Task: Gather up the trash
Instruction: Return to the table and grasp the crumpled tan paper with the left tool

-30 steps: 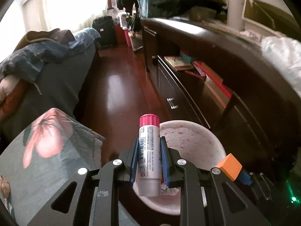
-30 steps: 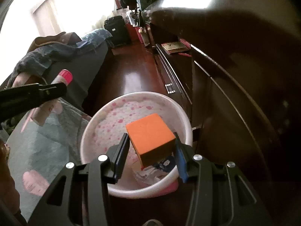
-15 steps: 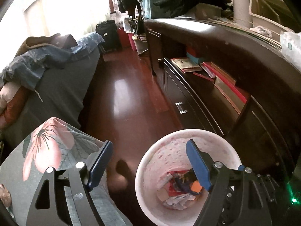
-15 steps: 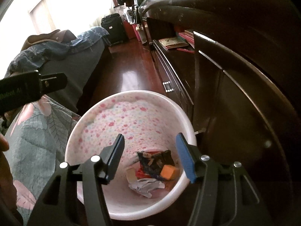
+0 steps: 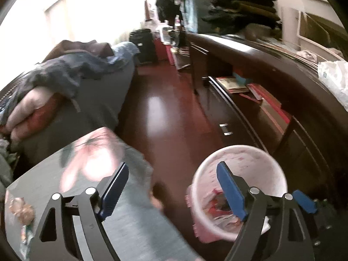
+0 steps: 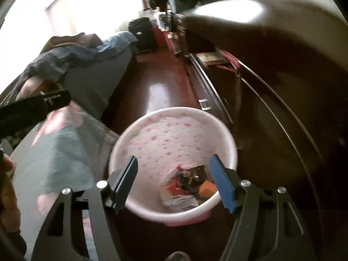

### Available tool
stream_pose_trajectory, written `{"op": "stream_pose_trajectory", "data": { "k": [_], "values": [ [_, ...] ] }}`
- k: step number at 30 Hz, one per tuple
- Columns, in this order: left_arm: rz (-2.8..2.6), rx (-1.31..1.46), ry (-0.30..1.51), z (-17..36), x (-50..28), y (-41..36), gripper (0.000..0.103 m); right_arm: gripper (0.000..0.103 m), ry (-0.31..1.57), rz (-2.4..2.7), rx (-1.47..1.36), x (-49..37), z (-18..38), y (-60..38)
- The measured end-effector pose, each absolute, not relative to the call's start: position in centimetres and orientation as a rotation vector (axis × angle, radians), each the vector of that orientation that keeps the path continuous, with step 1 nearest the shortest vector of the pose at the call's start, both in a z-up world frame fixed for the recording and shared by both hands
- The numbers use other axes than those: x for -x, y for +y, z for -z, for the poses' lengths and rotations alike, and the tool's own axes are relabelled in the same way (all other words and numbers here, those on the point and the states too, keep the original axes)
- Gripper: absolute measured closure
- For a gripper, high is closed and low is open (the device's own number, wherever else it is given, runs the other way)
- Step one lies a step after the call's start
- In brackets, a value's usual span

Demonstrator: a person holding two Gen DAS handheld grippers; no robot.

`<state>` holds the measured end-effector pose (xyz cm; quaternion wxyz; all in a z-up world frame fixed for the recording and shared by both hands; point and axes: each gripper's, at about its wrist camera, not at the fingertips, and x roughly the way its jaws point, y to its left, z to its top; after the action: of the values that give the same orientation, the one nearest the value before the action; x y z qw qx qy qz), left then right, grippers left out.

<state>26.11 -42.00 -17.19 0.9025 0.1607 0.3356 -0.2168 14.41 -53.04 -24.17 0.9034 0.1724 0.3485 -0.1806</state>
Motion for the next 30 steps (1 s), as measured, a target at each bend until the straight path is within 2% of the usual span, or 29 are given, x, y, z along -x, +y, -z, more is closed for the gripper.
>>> {"op": "stream_pose_trajectory", "data": {
  "k": [9, 16, 23, 28, 30],
  "values": [
    [0.270, -0.278, 0.715, 16.0, -25.7, -30.9, 0.016, 0.023, 0.710, 0.204, -0.231, -13.9, 19.5, -43.1],
    [0.128, -0.199, 0.775, 16.9, -26.7, -21.7, 0.015, 0.023, 0.736, 0.083, -0.160, -14.6, 18.5, -36.4],
    [-0.022, -0.144, 0.835, 19.1, -31.5, -15.3, 0.016, 0.023, 0.754, 0.008, -0.092, -15.8, 18.2, -31.4],
    [-0.020, -0.123, 0.912, 21.6, -34.9, -13.2, 0.045, 0.023, 0.763, -0.019, -0.050, -16.6, 18.1, -28.8],
    [-0.003, -0.116, 0.932, 22.2, -35.4, -13.0, 0.053, 0.023, 0.768, -0.026, -0.039, -17.0, 18.1, -28.1]
  ]
}}
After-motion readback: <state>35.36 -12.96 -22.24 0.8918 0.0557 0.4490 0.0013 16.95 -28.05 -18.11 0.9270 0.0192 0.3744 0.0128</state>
